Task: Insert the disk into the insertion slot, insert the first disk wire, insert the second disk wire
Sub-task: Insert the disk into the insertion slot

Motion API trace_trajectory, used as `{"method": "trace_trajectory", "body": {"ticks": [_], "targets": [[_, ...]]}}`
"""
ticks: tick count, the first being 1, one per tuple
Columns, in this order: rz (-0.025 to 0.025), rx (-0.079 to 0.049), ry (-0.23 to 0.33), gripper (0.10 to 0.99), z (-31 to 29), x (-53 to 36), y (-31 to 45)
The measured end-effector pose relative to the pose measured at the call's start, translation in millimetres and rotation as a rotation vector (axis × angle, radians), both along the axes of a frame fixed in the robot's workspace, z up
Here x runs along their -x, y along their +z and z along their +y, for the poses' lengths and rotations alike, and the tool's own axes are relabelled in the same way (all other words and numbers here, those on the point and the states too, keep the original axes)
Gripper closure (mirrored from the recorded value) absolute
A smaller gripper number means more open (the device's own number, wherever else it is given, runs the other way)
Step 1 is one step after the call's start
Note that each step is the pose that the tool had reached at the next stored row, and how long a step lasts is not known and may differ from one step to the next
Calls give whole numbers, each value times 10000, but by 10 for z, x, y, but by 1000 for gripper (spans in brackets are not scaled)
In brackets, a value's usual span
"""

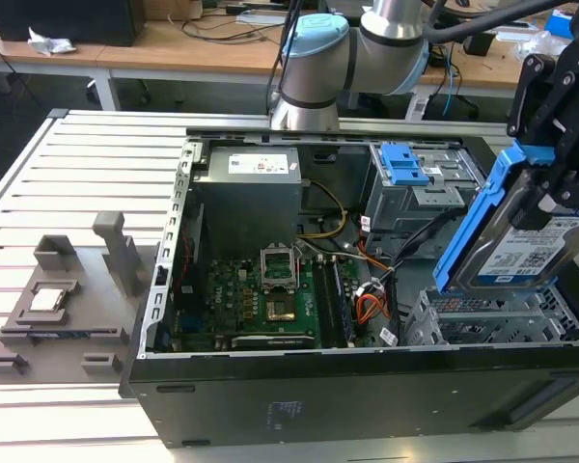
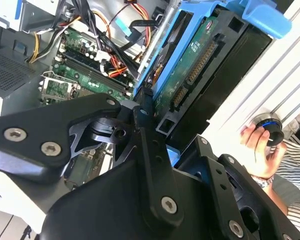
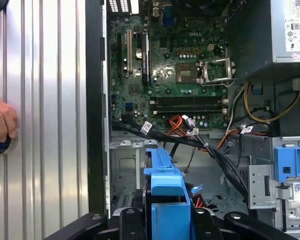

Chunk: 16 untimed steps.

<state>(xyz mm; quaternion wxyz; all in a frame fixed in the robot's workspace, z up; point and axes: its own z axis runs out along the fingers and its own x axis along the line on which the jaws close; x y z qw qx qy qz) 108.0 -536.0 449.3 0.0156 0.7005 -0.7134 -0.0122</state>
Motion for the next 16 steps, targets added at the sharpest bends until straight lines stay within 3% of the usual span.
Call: {"method": "trace_trajectory", "body": {"ticks": [11, 16], "targets": [[0, 1, 0, 722, 12, 2, -122], [0, 6, 0, 722, -8, -2, -144]]}}
